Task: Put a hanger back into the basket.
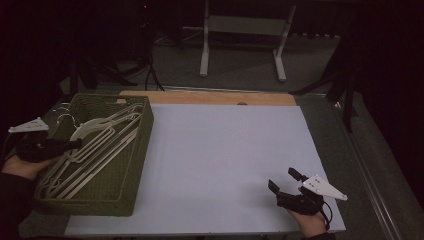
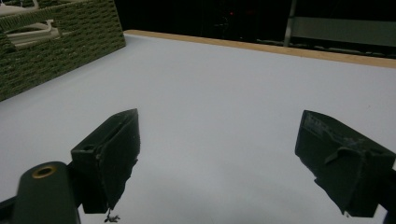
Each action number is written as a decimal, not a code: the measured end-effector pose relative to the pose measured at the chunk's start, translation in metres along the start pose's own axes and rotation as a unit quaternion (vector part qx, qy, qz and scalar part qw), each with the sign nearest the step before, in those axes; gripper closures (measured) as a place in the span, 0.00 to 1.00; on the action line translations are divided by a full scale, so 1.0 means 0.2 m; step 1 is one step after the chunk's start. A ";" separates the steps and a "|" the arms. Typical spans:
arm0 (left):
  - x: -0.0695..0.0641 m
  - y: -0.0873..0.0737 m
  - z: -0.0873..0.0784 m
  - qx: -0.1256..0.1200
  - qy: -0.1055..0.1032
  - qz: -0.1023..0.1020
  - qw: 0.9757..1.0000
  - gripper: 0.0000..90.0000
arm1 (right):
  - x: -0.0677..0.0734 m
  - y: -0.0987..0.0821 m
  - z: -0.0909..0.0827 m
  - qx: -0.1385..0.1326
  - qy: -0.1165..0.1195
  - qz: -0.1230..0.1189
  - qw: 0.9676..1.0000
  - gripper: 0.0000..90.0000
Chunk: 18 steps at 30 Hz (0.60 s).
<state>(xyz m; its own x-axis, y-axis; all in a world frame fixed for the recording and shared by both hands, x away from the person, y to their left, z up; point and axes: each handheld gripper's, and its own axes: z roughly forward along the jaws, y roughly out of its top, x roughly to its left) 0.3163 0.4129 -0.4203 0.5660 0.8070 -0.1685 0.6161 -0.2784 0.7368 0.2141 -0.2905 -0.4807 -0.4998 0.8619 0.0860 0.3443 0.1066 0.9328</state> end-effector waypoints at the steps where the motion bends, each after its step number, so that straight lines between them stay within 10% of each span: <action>1: 0.00 0.00 0.01 0.006 0.002 -0.005 1.000 0.97 | 0.00 0.00 0.00 0.000 0.000 0.000 1.000 0.16; 12: 0.00 -0.02 0.07 0.010 0.038 -0.035 0.999 0.93 | 0.00 0.00 0.00 0.002 0.001 0.000 1.000 0.16; 18: -0.03 0.02 -0.04 -0.051 0.130 -0.061 0.988 0.57 | 0.00 0.00 0.00 0.002 0.001 0.000 1.000 0.16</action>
<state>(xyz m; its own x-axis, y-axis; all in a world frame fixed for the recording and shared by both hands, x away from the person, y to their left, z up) 0.3107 0.4123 -0.4112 0.3226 0.9418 -0.0951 0.6047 -0.1278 0.7862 0.2139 -0.2901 -0.4811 -0.5020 0.8605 0.0873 0.3484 0.1088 0.9310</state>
